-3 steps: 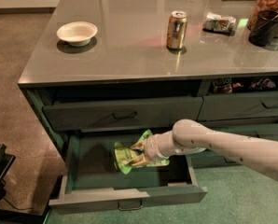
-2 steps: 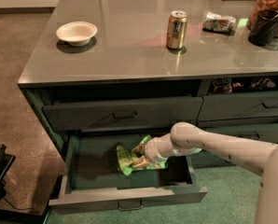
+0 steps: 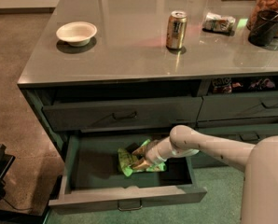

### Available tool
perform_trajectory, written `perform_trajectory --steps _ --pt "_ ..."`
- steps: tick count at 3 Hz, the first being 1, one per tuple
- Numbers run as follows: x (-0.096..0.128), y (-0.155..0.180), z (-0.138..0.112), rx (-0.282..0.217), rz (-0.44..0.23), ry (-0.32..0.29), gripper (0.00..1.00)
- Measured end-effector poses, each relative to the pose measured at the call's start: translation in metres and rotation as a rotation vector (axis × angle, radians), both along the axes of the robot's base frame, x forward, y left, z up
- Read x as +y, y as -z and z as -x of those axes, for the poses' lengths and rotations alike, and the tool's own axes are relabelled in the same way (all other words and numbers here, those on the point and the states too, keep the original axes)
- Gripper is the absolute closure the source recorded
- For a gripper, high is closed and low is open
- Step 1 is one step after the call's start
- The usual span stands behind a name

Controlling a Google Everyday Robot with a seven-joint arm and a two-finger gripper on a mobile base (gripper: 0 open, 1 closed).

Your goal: Place green rice chip bag into middle drawer

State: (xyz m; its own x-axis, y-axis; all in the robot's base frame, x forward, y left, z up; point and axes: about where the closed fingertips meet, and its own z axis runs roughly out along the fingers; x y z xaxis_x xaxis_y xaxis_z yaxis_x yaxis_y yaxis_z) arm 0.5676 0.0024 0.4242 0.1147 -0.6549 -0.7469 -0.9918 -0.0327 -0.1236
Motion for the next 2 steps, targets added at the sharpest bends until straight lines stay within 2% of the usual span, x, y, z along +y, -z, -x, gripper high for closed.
perform_trajectory --steps 2 --pt "0.0001 0.0000 0.0000 0.000 0.000 0.000 0.35"
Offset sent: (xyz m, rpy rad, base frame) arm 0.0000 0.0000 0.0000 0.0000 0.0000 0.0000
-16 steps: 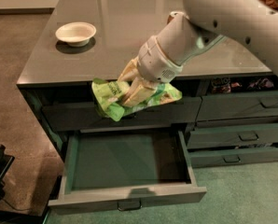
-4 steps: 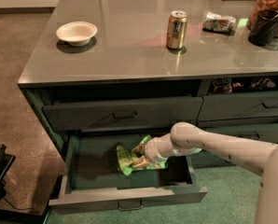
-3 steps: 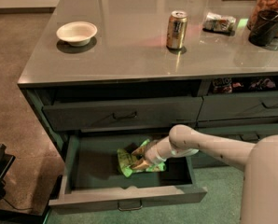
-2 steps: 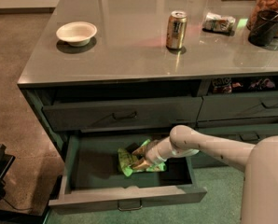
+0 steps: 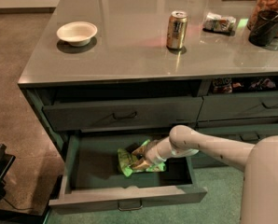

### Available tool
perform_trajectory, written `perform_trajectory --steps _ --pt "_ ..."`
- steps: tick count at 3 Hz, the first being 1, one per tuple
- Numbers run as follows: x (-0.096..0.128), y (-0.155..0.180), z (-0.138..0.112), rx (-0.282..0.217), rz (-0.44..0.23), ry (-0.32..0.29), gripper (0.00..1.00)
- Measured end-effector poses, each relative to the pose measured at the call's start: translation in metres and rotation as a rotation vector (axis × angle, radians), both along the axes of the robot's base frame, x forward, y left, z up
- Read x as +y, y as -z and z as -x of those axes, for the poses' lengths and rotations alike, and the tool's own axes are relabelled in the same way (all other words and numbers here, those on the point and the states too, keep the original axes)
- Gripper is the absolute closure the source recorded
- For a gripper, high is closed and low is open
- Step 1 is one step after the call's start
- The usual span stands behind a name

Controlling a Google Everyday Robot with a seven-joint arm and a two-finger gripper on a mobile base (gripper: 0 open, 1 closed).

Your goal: Place green rice chip bag into middle drawer

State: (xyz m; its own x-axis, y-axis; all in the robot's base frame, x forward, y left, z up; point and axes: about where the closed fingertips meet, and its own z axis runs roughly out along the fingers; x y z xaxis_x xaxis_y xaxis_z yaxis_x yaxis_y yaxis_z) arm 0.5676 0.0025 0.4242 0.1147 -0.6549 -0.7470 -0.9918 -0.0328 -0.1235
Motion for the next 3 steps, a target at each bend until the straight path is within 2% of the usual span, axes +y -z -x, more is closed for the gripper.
perform_trajectory --steps 1,2,3 --pt "0.0000 0.0000 0.0000 0.000 0.000 0.000 0.13" --pt "0.0000 0.0000 0.0000 0.000 0.000 0.000 0.00" --pt "0.0001 0.0000 0.0000 0.000 0.000 0.000 0.00"
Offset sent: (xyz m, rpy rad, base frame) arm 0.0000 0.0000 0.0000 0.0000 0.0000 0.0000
